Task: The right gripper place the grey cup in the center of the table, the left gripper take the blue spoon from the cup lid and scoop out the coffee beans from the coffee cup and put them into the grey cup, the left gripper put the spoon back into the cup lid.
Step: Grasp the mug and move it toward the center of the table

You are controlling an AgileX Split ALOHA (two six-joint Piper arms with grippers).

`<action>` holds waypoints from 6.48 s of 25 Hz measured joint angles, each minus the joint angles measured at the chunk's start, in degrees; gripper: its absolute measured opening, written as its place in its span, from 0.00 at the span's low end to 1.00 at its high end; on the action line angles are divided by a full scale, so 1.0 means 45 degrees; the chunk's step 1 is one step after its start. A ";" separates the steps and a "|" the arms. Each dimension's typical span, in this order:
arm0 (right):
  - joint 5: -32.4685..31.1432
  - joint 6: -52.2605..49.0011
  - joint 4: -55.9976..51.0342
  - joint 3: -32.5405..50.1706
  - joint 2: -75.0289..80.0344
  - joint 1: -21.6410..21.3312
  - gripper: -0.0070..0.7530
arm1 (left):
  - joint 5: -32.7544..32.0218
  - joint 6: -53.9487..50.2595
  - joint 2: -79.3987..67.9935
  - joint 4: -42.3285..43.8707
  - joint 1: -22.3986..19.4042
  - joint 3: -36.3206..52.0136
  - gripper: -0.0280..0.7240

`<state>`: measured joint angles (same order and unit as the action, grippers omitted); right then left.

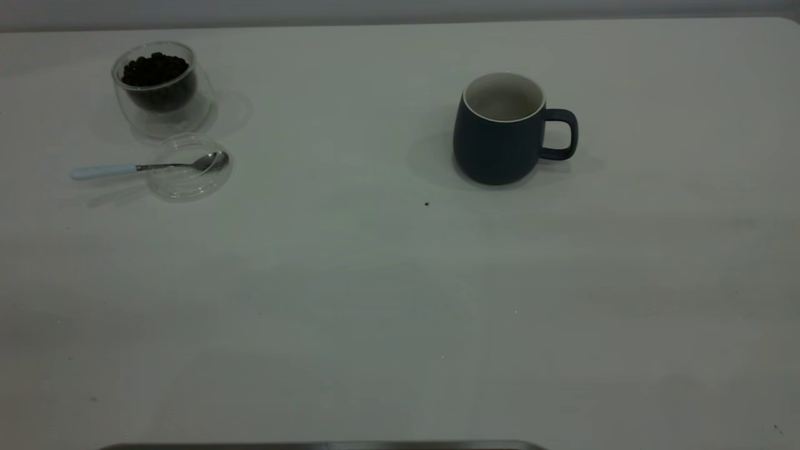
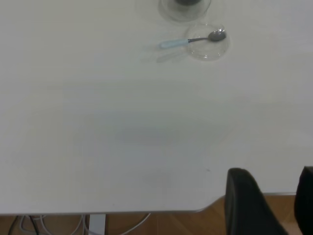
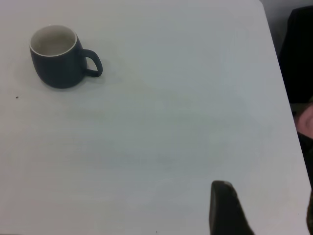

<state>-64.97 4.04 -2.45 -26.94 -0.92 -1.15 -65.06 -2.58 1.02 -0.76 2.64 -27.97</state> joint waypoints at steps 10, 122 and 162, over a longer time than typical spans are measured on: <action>0.0000 0.0000 0.0000 0.0000 0.0000 0.0093 0.49 | 0.0000 0.0000 0.0000 0.0000 0.0000 0.0000 0.46; 0.7446 2.5882 -1.3168 -1.2549 3.1012 0.2104 0.49 | 0.0000 -0.0004 0.0000 0.0000 0.0000 0.0000 0.46; 0.8075 2.5882 -1.4985 -1.3879 3.1908 0.5544 0.49 | 0.0000 -0.0031 0.0000 -0.0011 0.0000 0.0000 0.46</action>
<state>-28.64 120.51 -69.89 -89.39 142.66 23.80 -65.06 -2.72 1.02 -0.81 2.64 -27.97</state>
